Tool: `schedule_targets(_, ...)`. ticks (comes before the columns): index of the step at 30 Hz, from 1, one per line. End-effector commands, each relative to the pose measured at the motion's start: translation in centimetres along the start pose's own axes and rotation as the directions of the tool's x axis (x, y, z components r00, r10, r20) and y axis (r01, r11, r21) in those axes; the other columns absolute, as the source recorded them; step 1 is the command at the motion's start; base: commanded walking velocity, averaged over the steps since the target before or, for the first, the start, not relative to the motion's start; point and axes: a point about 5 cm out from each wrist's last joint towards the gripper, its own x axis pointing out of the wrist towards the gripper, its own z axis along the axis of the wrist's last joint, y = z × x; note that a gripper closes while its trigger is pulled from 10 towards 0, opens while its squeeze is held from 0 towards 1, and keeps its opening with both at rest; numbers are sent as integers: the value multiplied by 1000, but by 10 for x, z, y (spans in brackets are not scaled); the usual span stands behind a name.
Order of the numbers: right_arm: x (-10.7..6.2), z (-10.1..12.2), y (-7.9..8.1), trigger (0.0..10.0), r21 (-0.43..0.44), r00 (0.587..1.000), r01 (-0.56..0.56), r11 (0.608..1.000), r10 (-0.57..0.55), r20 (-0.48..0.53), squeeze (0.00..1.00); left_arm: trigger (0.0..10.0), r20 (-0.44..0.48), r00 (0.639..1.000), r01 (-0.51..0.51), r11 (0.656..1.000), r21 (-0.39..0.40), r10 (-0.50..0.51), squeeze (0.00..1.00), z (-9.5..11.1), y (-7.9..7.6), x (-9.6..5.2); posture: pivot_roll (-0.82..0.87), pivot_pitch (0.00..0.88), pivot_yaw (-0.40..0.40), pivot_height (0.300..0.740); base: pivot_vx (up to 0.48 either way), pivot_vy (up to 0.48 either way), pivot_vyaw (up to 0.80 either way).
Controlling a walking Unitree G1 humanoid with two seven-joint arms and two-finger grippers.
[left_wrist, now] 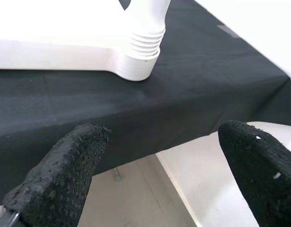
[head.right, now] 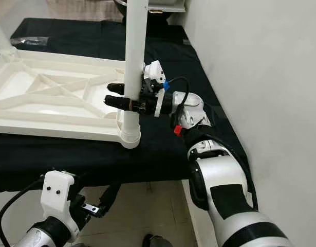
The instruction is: Building children table
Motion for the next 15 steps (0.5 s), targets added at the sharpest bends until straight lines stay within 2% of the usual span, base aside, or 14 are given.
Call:
schedule_targets(1, -7, -31, 8, 10000, 41, 993, 63, 997, -59, -102, 0, 10000, -10, 1000, 0, 1000, 2, 0, 0, -1, 1, 1, 186, 224, -114, 740, 0, 0, 0)
schedule_targets(3, -7, -36, 7, 10000, 38, 982, 140, 989, -134, -136, 0, 10000, -2, 1000, -2, 1000, 8, 2, 0, 1, 4, 3, 184, 222, -112, 740, 0, 0, 0)
schedule_targets(5, -4, -40, 2, 10000, 56, 951, 264, 963, -250, -180, 0, 10000, 7, 1000, -16, 1000, 13, 16, 0, 2, 7, 5, 181, 222, -113, 740, 0, 0, 0)
schedule_targets(6, -4, -40, 2, 10000, 56, 951, 264, 963, -250, -180, 0, 10000, 7, 1000, -16, 1000, 13, 16, 0, 2, 7, 5, 181, 222, -113, 740, 0, 0, 0)
schedule_targets(8, -4, -44, -6, 10000, 92, 887, 430, 898, -401, -229, 0, 10000, 14, 1000, -28, 999, 16, 28, 0, 3, 10, 5, 177, 219, -110, 740, 0, 0, 0)
schedule_targets(9, -4, -47, -9, 10000, 94, 835, 519, 850, -481, -266, 0, 10000, 18, 999, -35, 999, 19, 35, 0, 4, 11, 6, 176, 220, -111, 740, 0, 0, 0)
schedule_targets(11, -5, -53, -13, 10000, 68, 751, 625, 777, -576, -322, 0, 10000, 22, 999, -44, 999, 23, 44, 0, 5, 14, 8, 173, 219, -112, 740, 0, 0, 0)
schedule_targets(12, -5, -53, -13, 10000, 68, 751, 625, 777, -576, -322, 0, 10000, 22, 999, -44, 999, 23, 44, 0, 5, 14, 8, 173, 219, -112, 740, 0, 0, 0)
schedule_targets(13, -4, -54, -13, 10000, 52, 722, 654, 754, -602, -341, 0, 10000, 23, 999, -46, 999, 24, 46, 0, 5, 14, 8, 170, 218, -112, 740, 0, 0, 0)
schedule_targets(14, -2, -51, -16, 10000, 49, 666, 724, 688, -679, -309, 0, 10000, 28, 998, -49, 998, 28, 48, 0, 6, 15, 9, 169, 217, -116, 740, 0, 0, 0)
schedule_targets(15, -2, -51, -16, 10000, 49, 666, 724, 688, -679, -309, 0, 10000, 28, 998, -49, 998, 28, 48, 0, 6, 15, 9, 169, 217, -116, 740, 0, 0, 0)
